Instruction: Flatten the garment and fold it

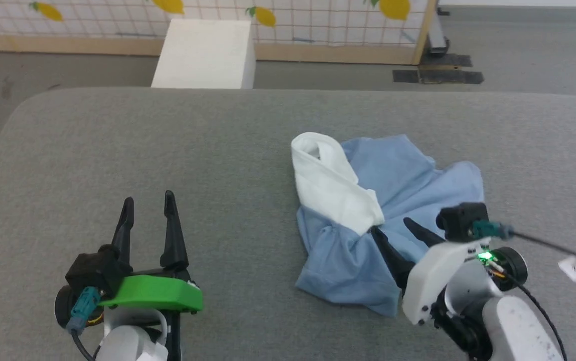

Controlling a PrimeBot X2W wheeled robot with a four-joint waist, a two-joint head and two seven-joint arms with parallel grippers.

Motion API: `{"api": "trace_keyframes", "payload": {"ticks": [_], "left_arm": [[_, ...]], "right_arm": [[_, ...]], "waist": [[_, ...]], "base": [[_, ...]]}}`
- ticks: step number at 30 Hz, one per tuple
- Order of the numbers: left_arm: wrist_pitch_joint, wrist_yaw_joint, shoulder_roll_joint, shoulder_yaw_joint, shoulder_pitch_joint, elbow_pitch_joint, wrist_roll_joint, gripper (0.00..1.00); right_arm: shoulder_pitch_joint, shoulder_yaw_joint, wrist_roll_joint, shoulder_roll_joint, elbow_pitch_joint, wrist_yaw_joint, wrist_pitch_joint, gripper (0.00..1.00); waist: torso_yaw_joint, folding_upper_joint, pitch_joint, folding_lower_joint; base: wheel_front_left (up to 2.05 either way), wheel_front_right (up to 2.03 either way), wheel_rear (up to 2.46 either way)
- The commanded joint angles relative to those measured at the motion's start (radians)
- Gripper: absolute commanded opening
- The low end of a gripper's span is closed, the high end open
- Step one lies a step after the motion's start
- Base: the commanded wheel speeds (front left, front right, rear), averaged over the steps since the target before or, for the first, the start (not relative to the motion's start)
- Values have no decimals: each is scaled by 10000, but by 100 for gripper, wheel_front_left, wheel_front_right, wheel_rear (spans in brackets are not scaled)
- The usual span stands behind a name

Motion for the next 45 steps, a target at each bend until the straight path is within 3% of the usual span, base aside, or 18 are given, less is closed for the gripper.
{"api": "trace_keyframes", "payload": {"ticks": [1, 5, 9, 10, 11, 12, 13, 14, 19, 22, 25, 30, 31, 32, 38, 45], "left_arm": [[-34, -126, -101, 95, 18, -6, 166, 100], [-35, -426, -309, 196, -187, 174, 325, 100], [-35, -644, -409, 179, -308, 379, 328, 100], [-35, -687, -422, 172, -319, 444, 327, 100], [-35, -708, -429, 159, -303, 499, 328, 100], [-35, -731, -436, 139, -290, 549, 337, 100], [-35, -741, -440, 134, -289, 579, 343, 100], [-35, -741, -443, 137, -287, 617, 350, 100], [-35, -698, -448, 176, -266, 700, 296, 100], [-35, -694, -449, 231, -246, 748, 320, 100], [-35, -719, -450, 238, -231, 784, 367, 100], [-35, -759, -450, 222, -176, 849, 367, 100], [-35, -781, -450, 206, -143, 878, 378, 100], [-35, -797, -450, 200, -118, 906, 393, 100], [-35, -904, -451, 121, -63, 1084, 459, 100], [-36, -970, -451, -156, -571, 1436, 611, 100]], "right_arm": [[-249, -37, 255, -7, 125, -15, 591, 100], [-779, -207, 483, -7, 586, -15, 2275, 100], [-1204, -339, 930, -7, 975, -15, 2903, 100], [-1301, -334, 1078, -7, 1096, -15, 2964, 94], [-1385, -297, 1106, -7, 1182, -15, 2985, 60], [-1505, -208, 1206, -7, 1238, -15, 2910, 37], [-1607, -121, 1260, -7, 1258, -15, 2779, 3], [-1731, 76, 1258, -7, 1261, -15, 2622, 0], [-1965, 1597, 1958, -7, 849, -15, 2095, 0], [-1738, 3093, 2420, -43, 296, -15, 2669, 0], [-1271, 4412, 2866, -674, -283, -15, 3675, 0], [-338, 4856, 3035, -1825, -704, -15, 5126, 0], [-162, 4735, 3020, -1925, -852, -15, 5204, 13], [-51, 4582, 2954, -1966, -1003, -15, 5096, 100], [886, 2939, 2414, -1688, -2139, -15, 3594, 100], [1990, -146, 446, -718, -3217, -15, 918, 100]], "waist": [[543, 0, 349, 0], [964, 0, 470, 0], [1278, 0, 562, 0], [1338, 0, 573, 0], [1368, 0, 579, 0], [1399, 0, 591, 0], [1418, 0, 599, 0], [1435, 0, 610, 0], [1392, 0, 505, 0], [1277, 0, 354, 0], [1125, 0, 219, 0], [831, 0, 44, 0], [753, 0, 13, 0], [683, 0, -18, 0], [259, 0, -229, 0], [-519, 0, -250, 0]], "base": [[0, 0, 0], [0, 0, 0], [0, 0, 0], [0, 0, 0], [0, 0, 0], [0, 0, 0], [0, 0, 0], [0, 0, 0], [0, 0, 0], [0, 0, 0], [0, 0, 0], [0, 0, 0], [0, 0, 0], [0, 0, 0], [0, 0, 0], [0, 0, 0]]}}
